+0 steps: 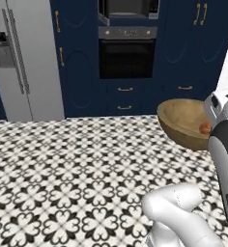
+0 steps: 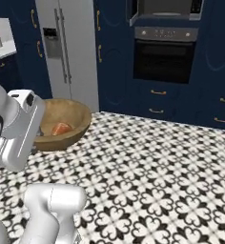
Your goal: Pick the onion from the sink and place it in the bowl. Then pick the bowl and place it in the microwave. Then close the microwave door and press the start button.
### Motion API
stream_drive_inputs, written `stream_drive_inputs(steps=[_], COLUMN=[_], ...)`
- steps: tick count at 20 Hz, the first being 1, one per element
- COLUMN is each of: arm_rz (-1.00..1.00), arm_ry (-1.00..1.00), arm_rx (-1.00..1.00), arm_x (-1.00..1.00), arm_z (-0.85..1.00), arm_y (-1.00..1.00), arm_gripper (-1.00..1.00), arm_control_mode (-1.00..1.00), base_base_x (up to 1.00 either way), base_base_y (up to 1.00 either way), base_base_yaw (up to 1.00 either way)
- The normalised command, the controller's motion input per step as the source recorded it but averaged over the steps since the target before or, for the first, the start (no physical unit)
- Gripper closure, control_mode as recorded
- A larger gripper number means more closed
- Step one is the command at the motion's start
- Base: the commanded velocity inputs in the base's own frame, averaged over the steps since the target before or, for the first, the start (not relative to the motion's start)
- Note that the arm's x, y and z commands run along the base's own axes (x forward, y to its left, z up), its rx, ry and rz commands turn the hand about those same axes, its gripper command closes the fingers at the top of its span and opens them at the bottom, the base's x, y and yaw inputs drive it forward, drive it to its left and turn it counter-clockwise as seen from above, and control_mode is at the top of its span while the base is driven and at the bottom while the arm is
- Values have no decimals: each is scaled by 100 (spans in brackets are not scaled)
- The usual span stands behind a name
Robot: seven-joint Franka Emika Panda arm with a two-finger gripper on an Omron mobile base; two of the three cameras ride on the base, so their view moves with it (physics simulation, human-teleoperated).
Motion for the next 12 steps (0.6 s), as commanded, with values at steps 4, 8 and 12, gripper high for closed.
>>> stream_drive_inputs(steps=[4,8,12], arm_rz=[0,0,0], arm_ry=[0,0,0], arm_rx=[0,0,0], arm_x=[0,0,0], arm_z=[0,0,0], arm_y=[0,0,0], arm_gripper=[100,100,100], arm_control_mode=[100,100,100], base_base_x=[100,100,100], base_base_y=[-52,-59,-71], base_base_yaw=[21,22,19])
